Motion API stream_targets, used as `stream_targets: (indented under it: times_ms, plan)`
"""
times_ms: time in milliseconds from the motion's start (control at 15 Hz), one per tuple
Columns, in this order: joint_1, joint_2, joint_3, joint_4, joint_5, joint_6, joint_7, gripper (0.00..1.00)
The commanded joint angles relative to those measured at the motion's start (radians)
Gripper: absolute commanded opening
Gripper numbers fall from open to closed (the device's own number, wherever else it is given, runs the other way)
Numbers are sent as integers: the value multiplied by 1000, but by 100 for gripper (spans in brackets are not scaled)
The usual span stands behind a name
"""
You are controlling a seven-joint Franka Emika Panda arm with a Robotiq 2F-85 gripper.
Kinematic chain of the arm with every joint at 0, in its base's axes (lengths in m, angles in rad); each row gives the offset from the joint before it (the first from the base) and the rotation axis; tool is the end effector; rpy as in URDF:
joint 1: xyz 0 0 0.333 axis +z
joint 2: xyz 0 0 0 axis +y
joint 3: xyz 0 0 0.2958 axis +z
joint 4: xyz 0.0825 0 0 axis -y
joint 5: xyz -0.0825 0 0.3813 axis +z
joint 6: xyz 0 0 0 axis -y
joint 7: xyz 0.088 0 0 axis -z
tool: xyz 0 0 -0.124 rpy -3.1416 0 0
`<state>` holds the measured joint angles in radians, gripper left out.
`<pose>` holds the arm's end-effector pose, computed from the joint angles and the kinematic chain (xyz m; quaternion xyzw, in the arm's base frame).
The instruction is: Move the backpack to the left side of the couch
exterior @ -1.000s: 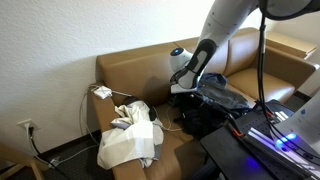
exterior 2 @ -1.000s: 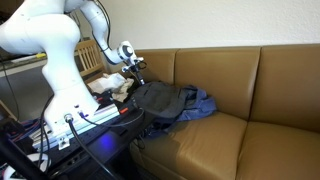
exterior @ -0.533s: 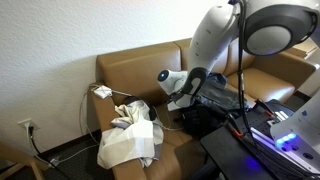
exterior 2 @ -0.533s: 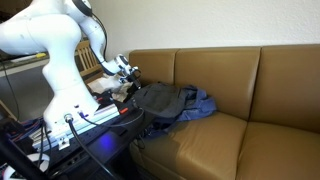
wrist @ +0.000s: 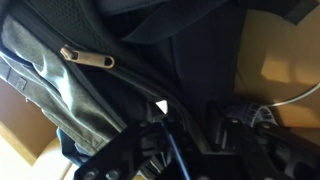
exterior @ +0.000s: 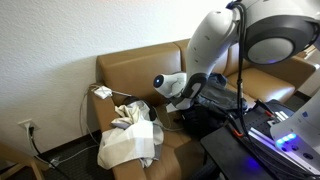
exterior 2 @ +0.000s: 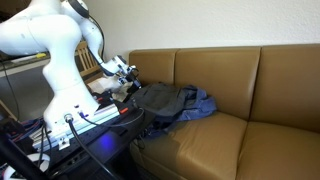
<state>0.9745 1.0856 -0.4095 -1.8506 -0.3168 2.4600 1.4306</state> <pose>0.4611 0.2384 -0.0629 0.9180 -0.2063 0.1086 0.3207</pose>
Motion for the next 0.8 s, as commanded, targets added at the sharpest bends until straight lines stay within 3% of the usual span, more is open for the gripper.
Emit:
stream_targets:
  times_ms: [0, 200, 333, 600, 733]
  plan:
    - [-21, 20, 3, 42, -35, -30, 47, 4]
    - [-57, -27, 10, 5, -30, 14, 66, 0]
    - [-102, -102, 16, -70, -18, 128, 65, 1]
    - [-27, -263, -93, -319, -49, 403, 145, 1]
    - [30, -347, -196, -407, -55, 515, 145, 1]
